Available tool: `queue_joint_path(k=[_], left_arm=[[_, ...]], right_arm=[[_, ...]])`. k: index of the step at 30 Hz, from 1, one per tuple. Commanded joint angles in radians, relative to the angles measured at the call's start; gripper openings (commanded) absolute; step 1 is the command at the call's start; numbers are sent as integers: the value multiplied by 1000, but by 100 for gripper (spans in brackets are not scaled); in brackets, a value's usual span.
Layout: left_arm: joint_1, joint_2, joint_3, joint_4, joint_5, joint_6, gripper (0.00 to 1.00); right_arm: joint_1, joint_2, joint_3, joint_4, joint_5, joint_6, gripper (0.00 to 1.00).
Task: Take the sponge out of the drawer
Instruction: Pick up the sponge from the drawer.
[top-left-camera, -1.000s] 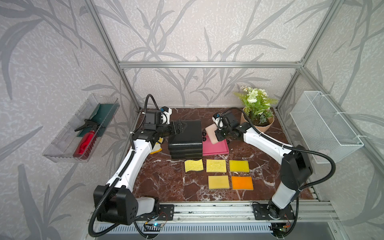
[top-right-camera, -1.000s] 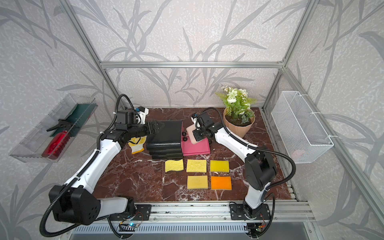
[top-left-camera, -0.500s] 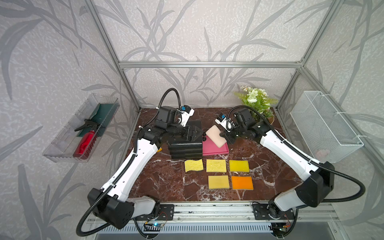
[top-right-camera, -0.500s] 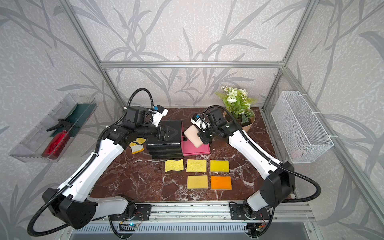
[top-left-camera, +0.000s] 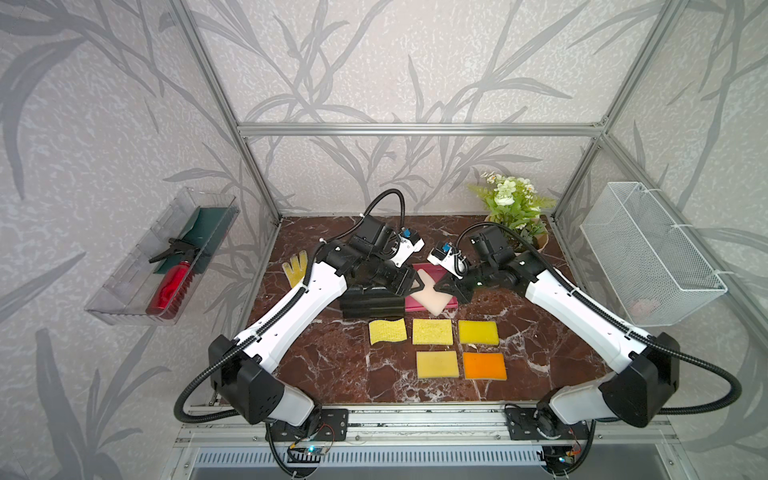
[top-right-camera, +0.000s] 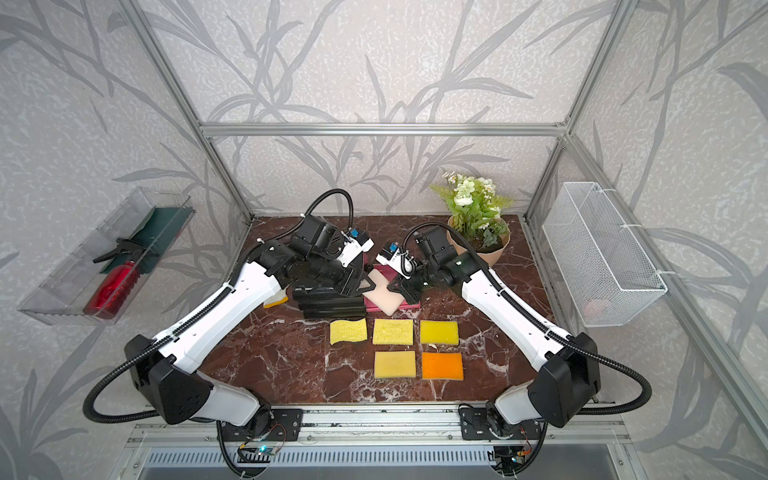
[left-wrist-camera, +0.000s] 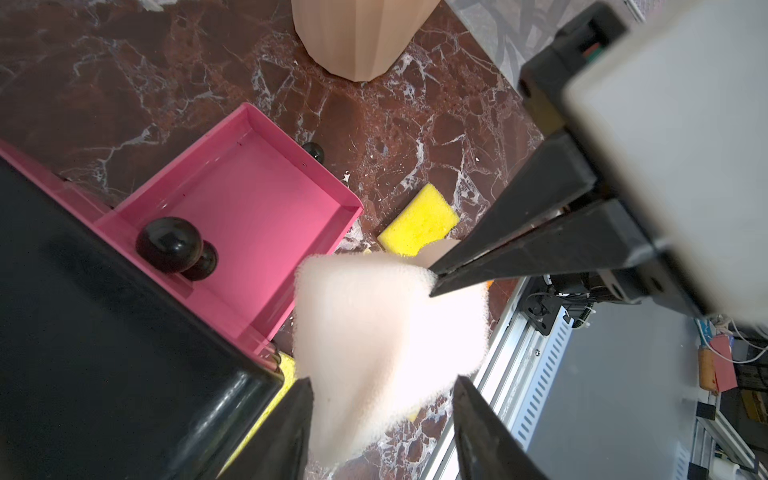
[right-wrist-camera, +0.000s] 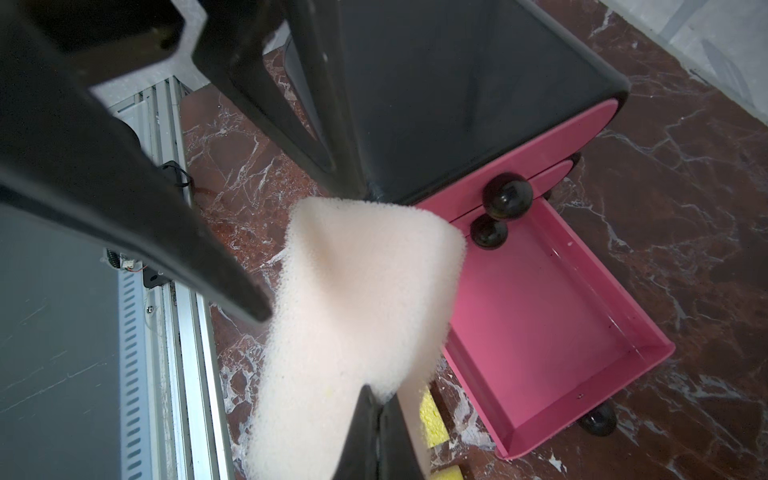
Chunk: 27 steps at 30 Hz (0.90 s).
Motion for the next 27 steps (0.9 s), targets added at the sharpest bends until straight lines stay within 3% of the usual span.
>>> queue_joint_path(k=[1, 9, 14, 21, 23, 27], left_arm=[[-9, 5, 24, -37, -18, 37, 53], [-21, 8, 15, -30, -85, 37, 49], [-20, 12, 13, -29, -42, 39, 47], [-21, 25, 2, -15, -1, 31, 20], [-22, 21, -3, -6, 6, 23, 3], [-22, 8, -10, 3, 12, -1, 0]], right_arm=[[3, -37, -4, 2, -40, -21, 0], [4, -43, -8, 2, -43, -20, 0], [4, -45, -7, 17, -55, -15, 0], [10, -40, -6, 38, -72, -2, 0], [12, -41, -8, 50, -74, 4, 0], [17, -48, -19, 90, -60, 30, 0]])
